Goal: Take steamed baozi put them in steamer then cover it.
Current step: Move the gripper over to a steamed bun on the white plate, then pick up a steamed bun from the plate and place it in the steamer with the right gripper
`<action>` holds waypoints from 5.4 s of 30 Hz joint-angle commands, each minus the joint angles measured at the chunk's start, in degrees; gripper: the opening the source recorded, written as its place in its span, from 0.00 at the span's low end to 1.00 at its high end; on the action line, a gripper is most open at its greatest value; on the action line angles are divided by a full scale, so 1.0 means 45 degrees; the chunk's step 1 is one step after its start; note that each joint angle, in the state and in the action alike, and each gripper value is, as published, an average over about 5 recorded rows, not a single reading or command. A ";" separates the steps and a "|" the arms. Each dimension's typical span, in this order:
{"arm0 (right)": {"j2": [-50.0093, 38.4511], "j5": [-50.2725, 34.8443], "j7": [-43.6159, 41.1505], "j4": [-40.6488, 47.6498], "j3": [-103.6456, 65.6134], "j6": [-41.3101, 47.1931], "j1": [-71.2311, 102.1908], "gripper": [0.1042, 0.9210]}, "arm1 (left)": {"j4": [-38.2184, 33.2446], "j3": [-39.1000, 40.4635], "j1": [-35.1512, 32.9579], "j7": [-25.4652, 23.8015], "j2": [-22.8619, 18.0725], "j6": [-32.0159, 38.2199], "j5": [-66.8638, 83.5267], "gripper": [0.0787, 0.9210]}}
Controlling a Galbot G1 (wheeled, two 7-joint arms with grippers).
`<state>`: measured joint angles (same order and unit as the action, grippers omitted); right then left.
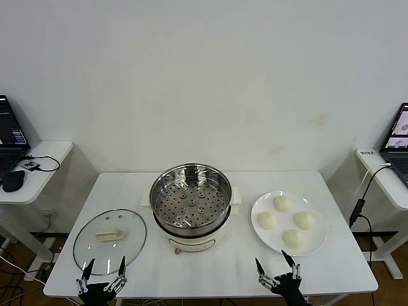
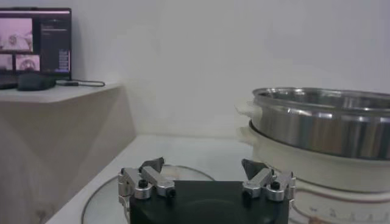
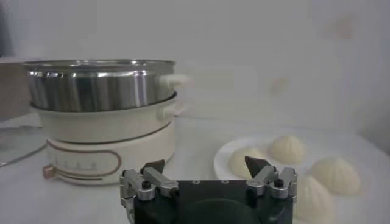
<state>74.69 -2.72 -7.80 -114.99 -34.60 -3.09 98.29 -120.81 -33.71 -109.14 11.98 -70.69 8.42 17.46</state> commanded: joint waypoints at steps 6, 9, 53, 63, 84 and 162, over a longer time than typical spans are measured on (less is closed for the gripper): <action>-0.3041 0.3027 0.0360 0.0589 -0.1248 0.1343 -0.2909 0.88 | -0.0200 -0.0243 0.0266 0.0094 -0.0019 -0.1091 -0.0748 0.88; -0.4226 0.4303 0.0100 0.1387 -0.1317 0.1883 -0.3955 0.88 | -0.0224 -0.0244 0.0350 0.0093 -0.0072 -0.1091 -0.1167 0.88; -0.6601 0.5262 -1.1689 1.2197 1.5563 0.0677 -2.1113 0.88 | -0.0123 -0.0527 0.0356 -0.0242 -0.0404 -0.1163 -0.2113 0.88; -0.5560 0.5856 -1.1331 1.3460 1.5090 0.0503 -2.0679 0.88 | 0.0029 -0.0620 0.0503 -0.0206 -0.0413 -0.1139 -0.2277 0.88; -0.4027 0.6437 -1.0788 1.5272 1.4418 0.0294 -2.0543 0.76 | 0.0045 -0.0610 0.0586 -0.0196 -0.0501 -0.0993 -0.2491 0.88; 0.1770 0.4379 -0.7881 1.4515 2.4132 -0.5541 -2.7142 0.66 | -0.0171 -0.1077 0.1037 -0.0266 -0.0114 -0.0774 -0.1806 0.88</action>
<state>79.72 9.29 -44.64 -54.81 73.85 -22.74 -26.20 -121.60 -38.53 -104.46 10.79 -71.28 4.92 9.35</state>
